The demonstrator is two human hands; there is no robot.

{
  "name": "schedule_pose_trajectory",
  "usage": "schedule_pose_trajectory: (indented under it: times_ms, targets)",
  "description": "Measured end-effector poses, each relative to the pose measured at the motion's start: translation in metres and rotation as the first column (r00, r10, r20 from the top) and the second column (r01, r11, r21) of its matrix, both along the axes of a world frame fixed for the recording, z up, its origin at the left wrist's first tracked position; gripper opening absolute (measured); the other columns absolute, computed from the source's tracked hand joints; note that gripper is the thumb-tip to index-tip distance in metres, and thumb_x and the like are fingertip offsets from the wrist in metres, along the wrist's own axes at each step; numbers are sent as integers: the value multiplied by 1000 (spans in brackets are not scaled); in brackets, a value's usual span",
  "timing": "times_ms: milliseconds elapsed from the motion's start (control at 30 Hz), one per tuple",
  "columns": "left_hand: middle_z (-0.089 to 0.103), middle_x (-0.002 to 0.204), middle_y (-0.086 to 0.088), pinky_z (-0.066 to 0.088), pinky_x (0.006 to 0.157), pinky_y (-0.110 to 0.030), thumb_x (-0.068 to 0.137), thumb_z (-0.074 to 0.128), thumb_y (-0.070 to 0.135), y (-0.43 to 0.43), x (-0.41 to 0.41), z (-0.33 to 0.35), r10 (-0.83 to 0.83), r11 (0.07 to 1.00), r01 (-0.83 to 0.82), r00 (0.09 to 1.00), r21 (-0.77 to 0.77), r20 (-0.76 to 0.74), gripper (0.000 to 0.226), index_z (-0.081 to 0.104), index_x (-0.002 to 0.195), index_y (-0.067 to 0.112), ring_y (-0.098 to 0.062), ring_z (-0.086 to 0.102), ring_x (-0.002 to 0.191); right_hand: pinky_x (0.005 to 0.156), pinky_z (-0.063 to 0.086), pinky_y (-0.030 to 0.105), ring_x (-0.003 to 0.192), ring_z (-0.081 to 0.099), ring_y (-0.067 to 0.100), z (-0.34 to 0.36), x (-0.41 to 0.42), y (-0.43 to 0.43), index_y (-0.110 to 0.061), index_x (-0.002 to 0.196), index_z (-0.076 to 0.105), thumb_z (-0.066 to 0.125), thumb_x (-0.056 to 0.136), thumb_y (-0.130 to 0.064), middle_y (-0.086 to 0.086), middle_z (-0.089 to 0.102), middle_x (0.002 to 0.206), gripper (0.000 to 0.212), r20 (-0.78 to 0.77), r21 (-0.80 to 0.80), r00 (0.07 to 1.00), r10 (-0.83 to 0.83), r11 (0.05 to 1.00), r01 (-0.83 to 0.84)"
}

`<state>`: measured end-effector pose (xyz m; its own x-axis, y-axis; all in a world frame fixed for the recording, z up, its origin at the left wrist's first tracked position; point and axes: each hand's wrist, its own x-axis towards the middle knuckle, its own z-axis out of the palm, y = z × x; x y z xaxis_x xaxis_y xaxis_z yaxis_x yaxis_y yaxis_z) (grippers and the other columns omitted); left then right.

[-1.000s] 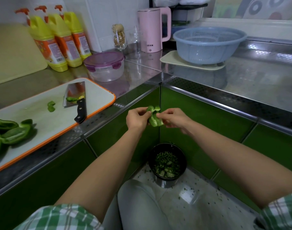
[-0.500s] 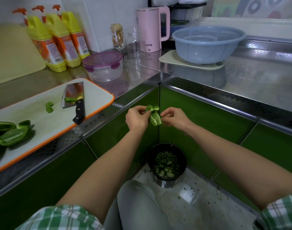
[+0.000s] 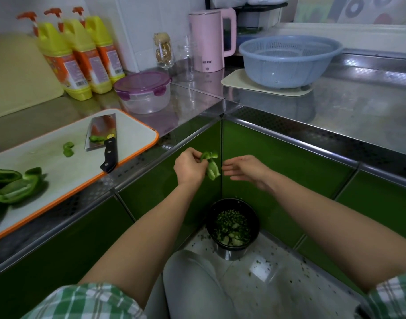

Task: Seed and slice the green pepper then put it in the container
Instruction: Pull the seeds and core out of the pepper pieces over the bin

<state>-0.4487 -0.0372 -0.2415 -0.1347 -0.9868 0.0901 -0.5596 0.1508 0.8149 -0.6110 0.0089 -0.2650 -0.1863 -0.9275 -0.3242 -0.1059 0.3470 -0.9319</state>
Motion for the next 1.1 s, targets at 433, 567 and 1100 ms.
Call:
schedule_pose_trajectory:
  times_ms: [433,567,1100]
  targets:
    - [64,74,-1,57,72,-34,81,72,7,6,-1,4,-138,990,138,990,15,24,18,58,79,18,-20,67,74,109,38,42,130,46,28,4,-5,2,-3,131,51,32,101,-46,15,48,141,56,288,60,957,42,996,-62]
    - [60,82,1,49,70,-25,83,70,8,1,3,6,0,999,3,997,-38,83,16,57,82,16,-15,60,78,111,33,43,129,45,25,7,-7,6,-5,116,66,17,101,-52,10,52,138,69,343,30,934,100,993,-117]
    - [69,79,-5,61,74,-41,78,75,8,4,-1,9,-82,992,96,985,84,-153,19,61,74,20,-22,70,76,103,43,42,116,58,21,10,1,6,-14,123,58,63,90,-24,5,65,120,35,195,-6,979,62,998,-62]
